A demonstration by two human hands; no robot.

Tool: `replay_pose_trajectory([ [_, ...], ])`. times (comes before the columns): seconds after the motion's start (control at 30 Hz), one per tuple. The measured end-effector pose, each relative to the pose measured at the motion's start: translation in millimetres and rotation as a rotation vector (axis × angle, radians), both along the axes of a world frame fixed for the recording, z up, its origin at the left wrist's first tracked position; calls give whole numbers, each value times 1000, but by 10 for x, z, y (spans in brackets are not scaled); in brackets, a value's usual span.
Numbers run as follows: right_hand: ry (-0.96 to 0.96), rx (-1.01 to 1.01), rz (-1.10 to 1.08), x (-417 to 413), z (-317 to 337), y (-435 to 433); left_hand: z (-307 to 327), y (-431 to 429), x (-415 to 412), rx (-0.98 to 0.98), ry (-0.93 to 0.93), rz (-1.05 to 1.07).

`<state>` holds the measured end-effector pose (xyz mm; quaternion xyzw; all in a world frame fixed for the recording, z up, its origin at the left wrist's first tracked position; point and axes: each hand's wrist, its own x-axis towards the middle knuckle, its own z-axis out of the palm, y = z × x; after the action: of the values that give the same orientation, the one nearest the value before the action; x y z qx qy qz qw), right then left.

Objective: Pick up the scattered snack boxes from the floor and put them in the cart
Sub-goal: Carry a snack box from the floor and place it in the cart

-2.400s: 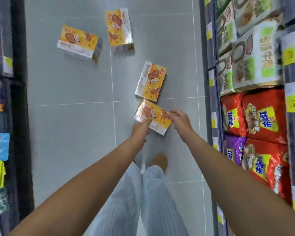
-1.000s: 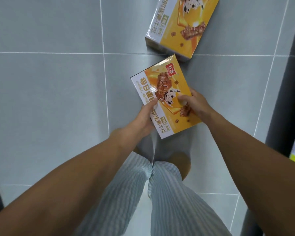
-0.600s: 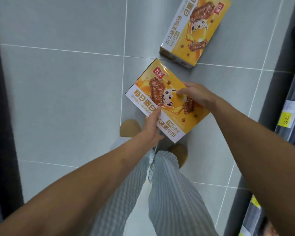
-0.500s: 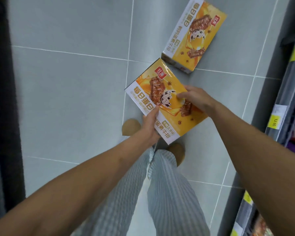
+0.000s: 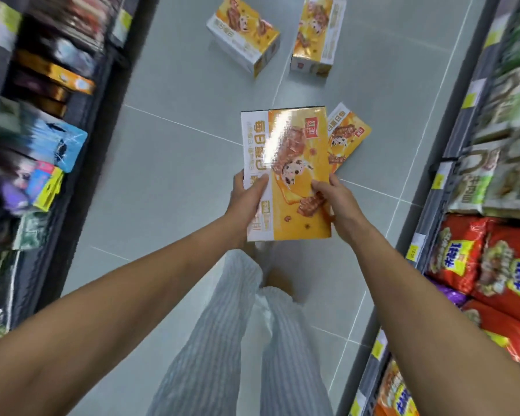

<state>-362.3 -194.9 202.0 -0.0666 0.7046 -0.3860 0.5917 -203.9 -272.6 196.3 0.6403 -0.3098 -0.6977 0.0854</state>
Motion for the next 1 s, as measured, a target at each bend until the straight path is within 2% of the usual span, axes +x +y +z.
replay_pose_trajectory([
  [0.2, -18, -107, 86, 280, 912, -4, 911, 181, 384, -126, 64, 86],
  [0.43, 8, -161, 284, 849, 1662, -21, 1779, 513, 1105, -263, 36, 225],
  [0.67, -99, -213, 466, 1927, 2133, 67, 2207, 1049, 2199, -330, -49, 442],
  [1.0, -77, -255, 744, 3753, 2678, 707, 2543, 2338, 3865, -372, -39, 759],
])
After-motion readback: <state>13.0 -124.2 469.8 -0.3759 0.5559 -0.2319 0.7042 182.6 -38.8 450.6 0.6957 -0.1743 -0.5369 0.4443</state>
